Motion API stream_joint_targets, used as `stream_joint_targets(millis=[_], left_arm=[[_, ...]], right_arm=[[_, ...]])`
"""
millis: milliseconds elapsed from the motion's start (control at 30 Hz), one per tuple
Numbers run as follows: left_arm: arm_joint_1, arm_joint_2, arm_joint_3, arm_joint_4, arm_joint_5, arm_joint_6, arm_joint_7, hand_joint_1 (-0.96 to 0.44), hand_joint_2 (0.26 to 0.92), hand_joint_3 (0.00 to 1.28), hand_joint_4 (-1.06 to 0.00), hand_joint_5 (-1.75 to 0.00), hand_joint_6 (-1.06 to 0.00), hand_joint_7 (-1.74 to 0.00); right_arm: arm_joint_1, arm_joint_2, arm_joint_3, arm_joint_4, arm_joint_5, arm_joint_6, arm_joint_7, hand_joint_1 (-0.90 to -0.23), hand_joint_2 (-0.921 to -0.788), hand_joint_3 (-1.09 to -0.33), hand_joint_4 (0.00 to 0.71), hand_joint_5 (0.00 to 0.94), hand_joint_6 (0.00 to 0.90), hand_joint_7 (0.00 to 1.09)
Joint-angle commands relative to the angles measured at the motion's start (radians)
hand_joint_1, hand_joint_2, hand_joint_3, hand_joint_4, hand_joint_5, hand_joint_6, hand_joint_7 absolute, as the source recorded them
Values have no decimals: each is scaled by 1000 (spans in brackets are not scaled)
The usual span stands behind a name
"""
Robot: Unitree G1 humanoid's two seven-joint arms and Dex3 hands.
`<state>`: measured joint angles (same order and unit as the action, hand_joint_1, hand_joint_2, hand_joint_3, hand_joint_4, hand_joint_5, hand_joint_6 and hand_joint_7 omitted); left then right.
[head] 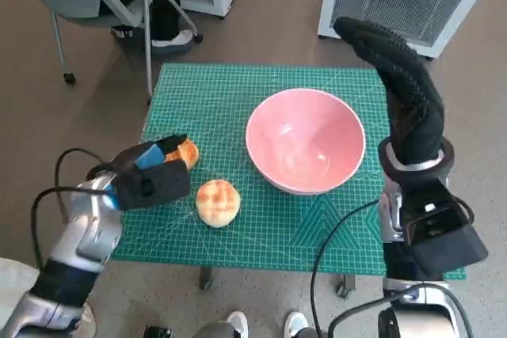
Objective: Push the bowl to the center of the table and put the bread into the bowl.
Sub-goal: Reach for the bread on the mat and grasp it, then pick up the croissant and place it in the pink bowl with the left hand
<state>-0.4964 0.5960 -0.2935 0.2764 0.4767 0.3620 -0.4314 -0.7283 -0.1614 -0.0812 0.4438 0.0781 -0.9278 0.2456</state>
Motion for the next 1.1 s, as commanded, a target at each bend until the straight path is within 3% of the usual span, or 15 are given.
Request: stream_joint_targets(millis=[33,300,333,400,467,567,800,1100], left_arm=[[-33,-29,0,123,2,-51,49,-369,921,252,-314,-37,-327,-20],[-75,-62,23,290,-19,-148,152,-144,921,180,-727,-148,-615,-122],[-79,-66,26,305,-22,-158,162,-93,921,188,-691,-565,-536,-546],[-84,-72,35,329,-30,-177,179,-48,921,209,-642,-955,-455,-924],[-89,-74,41,346,-35,-194,189,-19,921,215,-615,-1197,-421,-1139],[-93,-77,46,363,-38,-211,200,-6,921,206,-610,-1296,-420,-1233],[-100,-69,95,336,-84,-259,220,1,921,183,-604,-1303,-456,-1287],[-99,-64,163,139,-129,-239,217,2,921,156,-618,-1284,-501,-1251]], right_arm=[[25,-8,3,-6,10,16,3,-574,-921,-725,286,2,35,696],[31,-5,6,-12,7,17,0,-575,-921,-721,286,2,34,696],[31,-4,6,-11,6,16,0,-572,-921,-721,287,2,34,697],[32,-3,7,-9,4,12,-1,-570,-921,-721,287,3,34,697],[33,-3,7,-6,3,10,-1,-568,-921,-721,288,3,34,698],[33,-4,7,-4,2,8,-2,-567,-921,-721,292,5,34,700],[34,-3,6,1,-9,3,-7,-565,-921,-721,302,9,32,702],[32,-3,7,6,-17,1,-12,-560,-921,-723,304,9,30,705]])
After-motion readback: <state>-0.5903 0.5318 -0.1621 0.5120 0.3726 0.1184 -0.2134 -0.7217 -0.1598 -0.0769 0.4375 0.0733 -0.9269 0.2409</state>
